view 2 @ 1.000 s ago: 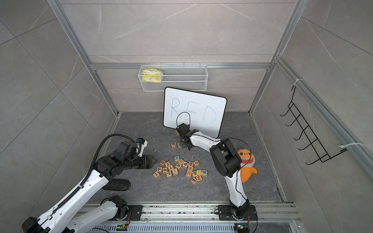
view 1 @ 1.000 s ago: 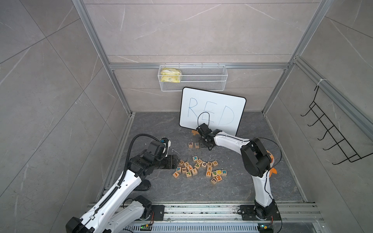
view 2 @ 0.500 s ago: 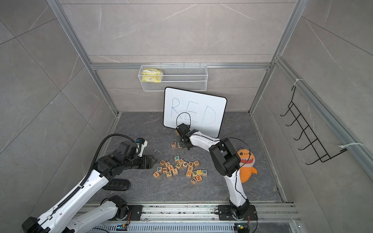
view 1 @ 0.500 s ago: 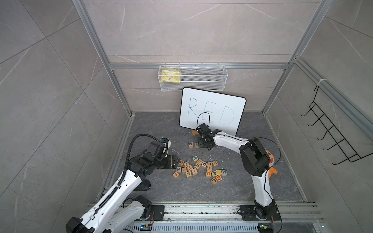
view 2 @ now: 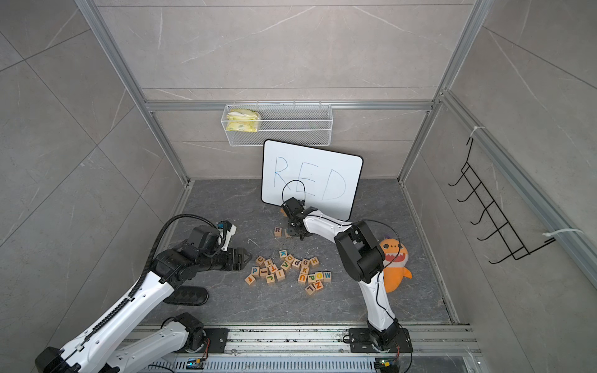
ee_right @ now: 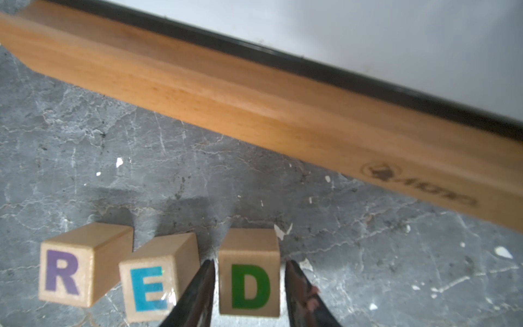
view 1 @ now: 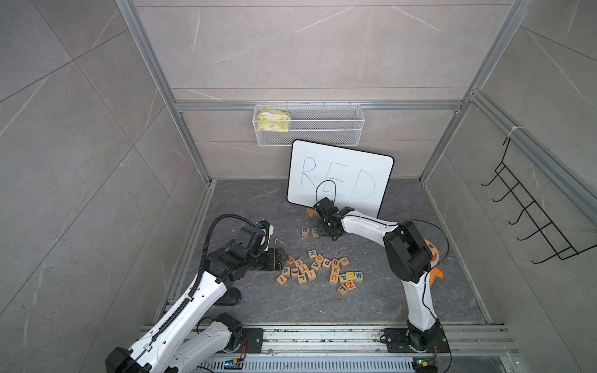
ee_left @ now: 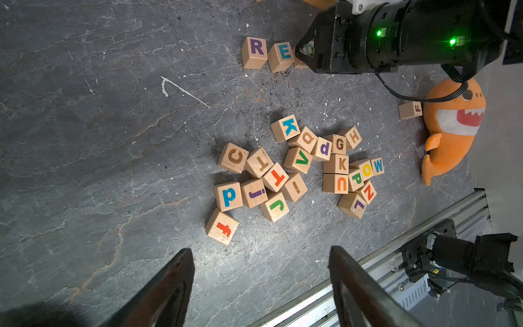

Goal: Assemble the uppercase word "red" with letter blocks
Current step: Place the letter block at the center of the board, then reset both arms

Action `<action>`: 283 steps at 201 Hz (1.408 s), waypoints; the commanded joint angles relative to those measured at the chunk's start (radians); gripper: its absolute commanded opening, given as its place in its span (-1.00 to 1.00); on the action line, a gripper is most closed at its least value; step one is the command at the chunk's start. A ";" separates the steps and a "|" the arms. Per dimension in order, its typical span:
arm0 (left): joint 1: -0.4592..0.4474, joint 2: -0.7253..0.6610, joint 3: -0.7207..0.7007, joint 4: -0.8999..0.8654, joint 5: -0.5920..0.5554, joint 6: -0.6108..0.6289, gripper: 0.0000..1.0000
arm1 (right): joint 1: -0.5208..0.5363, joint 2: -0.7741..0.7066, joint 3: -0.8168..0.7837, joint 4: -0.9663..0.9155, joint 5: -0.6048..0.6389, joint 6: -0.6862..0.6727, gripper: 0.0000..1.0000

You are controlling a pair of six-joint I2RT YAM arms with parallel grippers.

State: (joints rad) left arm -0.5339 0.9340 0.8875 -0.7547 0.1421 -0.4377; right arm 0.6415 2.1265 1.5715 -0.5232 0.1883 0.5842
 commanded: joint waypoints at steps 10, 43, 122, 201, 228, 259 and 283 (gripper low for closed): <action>0.005 -0.002 0.006 0.018 0.008 0.027 0.57 | 0.009 -0.046 -0.004 -0.021 -0.006 0.009 -0.13; 0.005 -0.006 0.004 0.020 -0.033 0.021 0.57 | 0.018 -0.206 -0.104 0.015 0.003 -0.003 -0.13; 0.006 0.014 -0.017 0.194 -0.075 0.014 0.58 | 0.045 -0.884 -0.586 0.091 0.056 -0.066 -0.14; 0.000 0.199 -0.068 0.433 -0.003 0.060 0.76 | 0.044 -1.339 -0.808 0.040 0.194 -0.124 -0.12; 0.001 0.208 -0.092 0.468 -0.029 0.063 0.78 | 0.043 -1.415 -0.833 0.040 0.206 -0.135 -0.12; 0.000 0.181 -0.149 0.534 -0.087 0.059 0.99 | 0.044 -1.485 -0.859 0.054 0.294 -0.130 -0.09; 0.001 0.154 -0.190 0.621 -0.038 0.248 0.99 | 0.044 -1.513 -0.893 0.104 0.404 -0.125 0.42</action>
State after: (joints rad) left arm -0.5323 1.1332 0.7177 -0.2543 0.0807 -0.3664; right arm 0.6853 0.6392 0.7162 -0.4553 0.4507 0.4698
